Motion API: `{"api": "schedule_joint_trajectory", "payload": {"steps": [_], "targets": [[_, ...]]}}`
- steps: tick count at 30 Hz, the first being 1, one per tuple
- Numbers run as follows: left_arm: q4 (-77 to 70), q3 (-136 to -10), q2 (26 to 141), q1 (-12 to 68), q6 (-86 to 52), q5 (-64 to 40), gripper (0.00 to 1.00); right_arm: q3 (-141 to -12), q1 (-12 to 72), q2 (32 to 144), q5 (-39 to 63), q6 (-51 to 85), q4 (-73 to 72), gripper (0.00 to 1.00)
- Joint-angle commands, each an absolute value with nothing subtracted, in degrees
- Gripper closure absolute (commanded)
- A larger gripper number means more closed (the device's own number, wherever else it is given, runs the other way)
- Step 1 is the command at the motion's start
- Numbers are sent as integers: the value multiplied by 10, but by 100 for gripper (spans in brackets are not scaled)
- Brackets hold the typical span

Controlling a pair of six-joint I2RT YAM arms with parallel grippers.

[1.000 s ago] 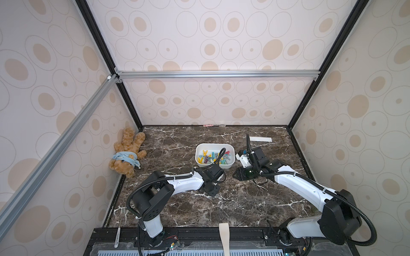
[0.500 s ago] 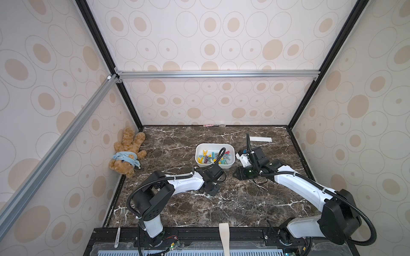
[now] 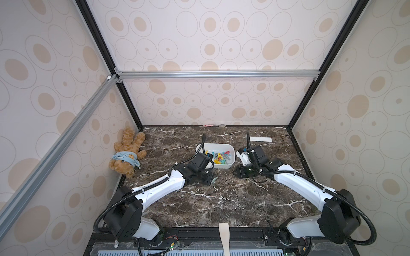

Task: Put the clothespins into the storage box
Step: Place the clothespin in the storage box.

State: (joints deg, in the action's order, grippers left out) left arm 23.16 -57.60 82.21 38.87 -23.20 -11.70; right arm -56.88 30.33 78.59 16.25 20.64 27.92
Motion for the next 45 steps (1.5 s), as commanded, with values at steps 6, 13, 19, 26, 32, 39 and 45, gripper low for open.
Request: {"api": "schedule_joint_trajectory", "payload": {"steps": [6,13,19,26,32,39,45], "targets": [[207,-771,968,303,-242,-148,100,-624,307,783,155,208,297,72],[217,-894,1101,298,-243,-68,100,-622,307,787,177,212,282,72],[220,-924,1145,298,-241,-59,100,-596,306,789,177,216,251,72],[246,-973,1190,295,-239,-69,96,-582,306,790,176,212,238,71],[235,-971,1189,295,-249,-66,86,-584,303,779,156,196,254,71],[238,-969,1175,295,-248,-68,84,-579,298,760,147,196,259,70],[218,-896,1098,295,-244,-67,73,-583,298,749,146,203,275,70]]}}
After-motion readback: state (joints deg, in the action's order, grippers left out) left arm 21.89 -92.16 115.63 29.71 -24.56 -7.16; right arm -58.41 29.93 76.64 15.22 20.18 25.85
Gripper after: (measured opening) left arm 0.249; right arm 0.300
